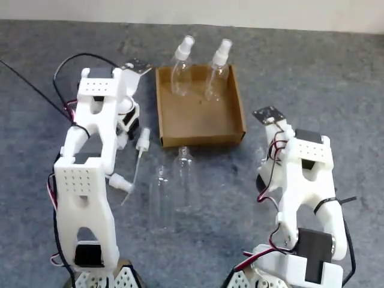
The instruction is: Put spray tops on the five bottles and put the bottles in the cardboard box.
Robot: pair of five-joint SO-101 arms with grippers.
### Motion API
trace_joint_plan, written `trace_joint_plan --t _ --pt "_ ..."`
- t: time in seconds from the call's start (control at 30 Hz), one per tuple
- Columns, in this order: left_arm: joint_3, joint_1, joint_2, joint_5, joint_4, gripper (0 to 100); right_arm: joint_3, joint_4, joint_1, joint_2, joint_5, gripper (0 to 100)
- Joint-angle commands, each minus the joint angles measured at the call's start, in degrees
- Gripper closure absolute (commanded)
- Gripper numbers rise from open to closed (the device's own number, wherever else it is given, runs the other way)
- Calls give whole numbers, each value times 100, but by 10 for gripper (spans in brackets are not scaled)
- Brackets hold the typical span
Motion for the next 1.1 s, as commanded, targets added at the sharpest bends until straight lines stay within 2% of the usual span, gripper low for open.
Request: trace_joint_plan --t 0.0,0.1,0.27,0.37,0.57,0.7,0.83,0.97,1.07 --pt "-101 -84 101 -70 35 892 -40 -22 -31 -259 53 976" --pt "-180 -84 127 -70 53 1000 -48 -57 -31 -268 62 976" --pt "-180 -198 -382 -53 97 997 -101 -22 -40 -277 62 976" --pt "-163 -409 -1279 -26 105 997 -426 -13 -154 -338 35 976" --pt "-154 -690 -3275 281 651 997 -971 -13 -523 -1314 18 995" --pt "-136 -673 -4347 589 897 997 -980 -66 -1244 -2316 -677 995" --pt "-136 -655 -5288 1134 985 997 -971 -136 -2290 -3064 -1073 995" --pt "-127 -444 -6176 1635 985 997 -971 -637 -3266 -3345 -1662 995" --pt "-119 -215 -6738 1881 993 997 -875 -936 -3688 -3292 -2013 995"
